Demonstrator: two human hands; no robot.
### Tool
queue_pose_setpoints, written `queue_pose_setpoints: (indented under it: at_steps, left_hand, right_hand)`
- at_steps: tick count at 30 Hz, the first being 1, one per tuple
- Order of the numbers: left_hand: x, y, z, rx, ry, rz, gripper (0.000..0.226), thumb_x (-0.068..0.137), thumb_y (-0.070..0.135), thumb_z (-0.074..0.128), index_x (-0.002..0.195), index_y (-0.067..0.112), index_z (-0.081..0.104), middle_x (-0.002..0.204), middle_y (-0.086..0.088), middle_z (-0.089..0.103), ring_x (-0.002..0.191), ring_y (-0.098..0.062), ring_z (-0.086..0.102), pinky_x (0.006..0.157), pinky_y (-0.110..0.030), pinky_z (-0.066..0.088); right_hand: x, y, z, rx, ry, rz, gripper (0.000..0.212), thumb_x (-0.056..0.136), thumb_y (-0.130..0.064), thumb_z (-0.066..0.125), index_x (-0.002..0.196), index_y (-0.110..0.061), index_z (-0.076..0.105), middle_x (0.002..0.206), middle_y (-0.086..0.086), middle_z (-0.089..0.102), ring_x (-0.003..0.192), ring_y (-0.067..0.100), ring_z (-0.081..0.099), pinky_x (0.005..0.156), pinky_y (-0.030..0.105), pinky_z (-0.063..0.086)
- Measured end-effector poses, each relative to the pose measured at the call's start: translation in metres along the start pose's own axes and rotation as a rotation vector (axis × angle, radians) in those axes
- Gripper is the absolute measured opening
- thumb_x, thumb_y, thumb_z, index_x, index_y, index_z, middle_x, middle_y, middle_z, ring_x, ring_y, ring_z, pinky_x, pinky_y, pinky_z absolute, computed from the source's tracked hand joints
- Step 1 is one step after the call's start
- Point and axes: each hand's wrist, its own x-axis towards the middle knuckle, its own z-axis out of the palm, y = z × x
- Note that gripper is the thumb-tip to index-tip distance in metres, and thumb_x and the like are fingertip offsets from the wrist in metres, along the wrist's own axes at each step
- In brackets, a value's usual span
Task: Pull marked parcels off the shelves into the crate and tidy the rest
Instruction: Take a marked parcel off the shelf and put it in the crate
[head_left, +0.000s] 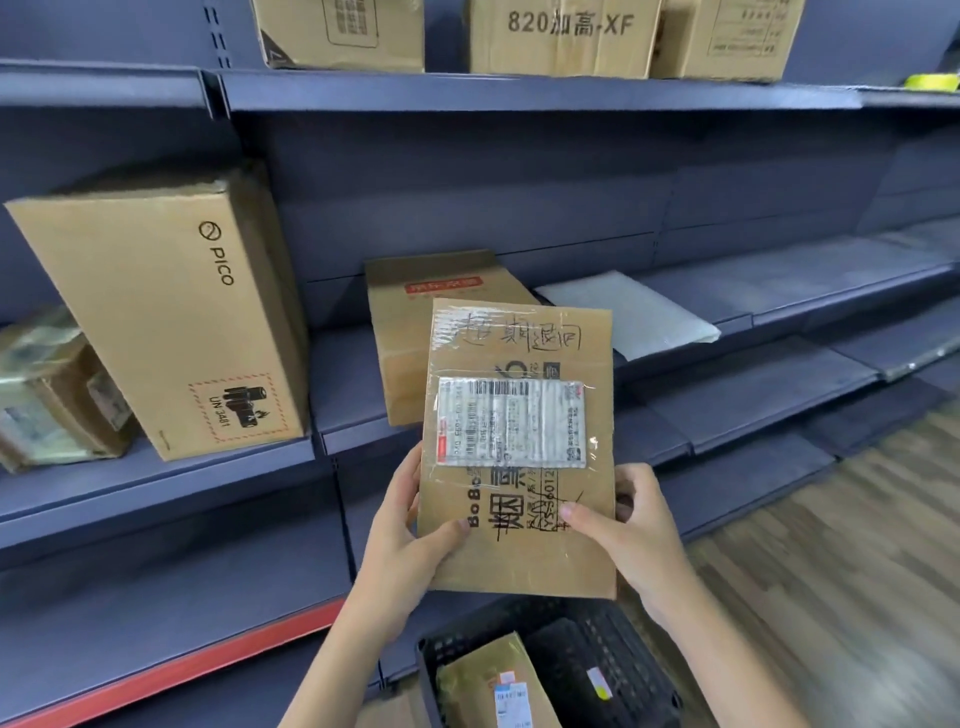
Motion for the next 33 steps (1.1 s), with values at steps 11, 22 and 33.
queue_pose_setpoints:
  at_steps: [11,22,33]
  left_hand:
    - [0.015,-0.028,-0.007,0.047,-0.128,-0.009,0.072,0.079,0.001,0.067,0.133,0.04,0.037,0.121,0.024,0.058,0.113,-0.002,0.054,0.073,-0.011,0.05]
    - [0.015,-0.071,0.019,0.09,-0.136,-0.138,0.066,0.076,0.001,0.071,0.115,0.045,0.041,0.116,0.025,0.058,0.11,-0.005,0.057,0.088,-0.031,0.052]
    - [0.045,-0.1,0.111,0.2,0.249,-0.308,0.018,0.085,0.022,0.065,0.097,0.023,0.052,0.099,0.013,0.061,0.098,-0.007,0.06,0.077,-0.025,0.051]
  right_hand:
    - [0.005,0.017,0.016,0.0,0.155,0.066,0.042,0.077,-0.012,0.072,0.108,-0.017,0.044,0.099,-0.004,0.059,0.089,0.012,0.059,0.072,0.032,0.049]
    - [0.022,0.059,0.003,-0.098,0.13,0.168,0.05,0.079,-0.01,0.07,0.119,-0.017,0.042,0.095,-0.011,0.057,0.085,0.004,0.055,0.067,0.023,0.045]
    - [0.103,0.111,-0.064,-0.167,-0.173,0.264,0.085,0.078,-0.005,0.07,0.144,-0.023,0.02,0.128,-0.006,0.046,0.103,0.012,0.046,0.086,0.029,0.037]
